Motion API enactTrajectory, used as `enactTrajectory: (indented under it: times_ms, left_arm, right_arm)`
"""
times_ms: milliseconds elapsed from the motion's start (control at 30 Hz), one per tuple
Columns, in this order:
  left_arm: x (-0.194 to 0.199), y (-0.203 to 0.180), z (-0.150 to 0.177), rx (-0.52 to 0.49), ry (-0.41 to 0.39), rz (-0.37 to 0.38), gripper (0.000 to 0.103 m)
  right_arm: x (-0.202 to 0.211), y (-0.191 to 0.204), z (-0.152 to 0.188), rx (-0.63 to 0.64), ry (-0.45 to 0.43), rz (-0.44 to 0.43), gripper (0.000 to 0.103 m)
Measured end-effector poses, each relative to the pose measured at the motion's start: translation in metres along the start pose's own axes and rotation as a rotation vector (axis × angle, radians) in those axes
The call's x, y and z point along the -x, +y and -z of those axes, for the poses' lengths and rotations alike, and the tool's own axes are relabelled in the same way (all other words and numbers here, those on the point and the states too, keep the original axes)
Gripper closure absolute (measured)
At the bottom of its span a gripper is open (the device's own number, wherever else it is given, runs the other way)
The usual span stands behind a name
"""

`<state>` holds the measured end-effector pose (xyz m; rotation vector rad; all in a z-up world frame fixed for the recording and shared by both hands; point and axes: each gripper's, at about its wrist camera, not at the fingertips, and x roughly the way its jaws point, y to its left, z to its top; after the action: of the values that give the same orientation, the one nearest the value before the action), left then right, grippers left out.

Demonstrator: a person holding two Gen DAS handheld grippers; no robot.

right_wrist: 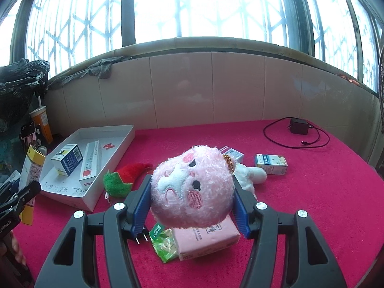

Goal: Organize objects
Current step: 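Carry the MERCK box with left tool while right tool carries the pig toward the tray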

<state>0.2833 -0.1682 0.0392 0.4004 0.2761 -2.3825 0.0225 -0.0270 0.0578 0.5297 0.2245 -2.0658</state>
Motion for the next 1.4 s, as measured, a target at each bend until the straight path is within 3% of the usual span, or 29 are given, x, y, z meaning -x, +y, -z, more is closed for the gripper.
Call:
enactTrajectory:
  times_ms: [467, 900, 1167, 1400]
  left_arm:
    - [0.006, 0.029, -0.01, 0.018, -0.016, -0.075, 0.045]
    - [-0.003, 0.049, -0.035, -0.011, 0.066, -0.169, 0.045]
    - [-0.022, 0.068, -0.053, -0.002, 0.113, -0.218, 0.044]
    - [-0.049, 0.107, -0.078, 0.104, 0.134, -0.2, 0.044]
  right_arm:
    - [-0.007, 0.054, -0.023, 0.1, -0.011, -0.136, 0.043]
    - [-0.016, 0.108, -0.045, 0.195, 0.002, -0.254, 0.042]
    - [-0.045, 0.135, -0.052, 0.201, 0.075, -0.318, 0.042]
    - [-0.075, 0.163, -0.054, 0.231, 0.166, -0.374, 0.042]
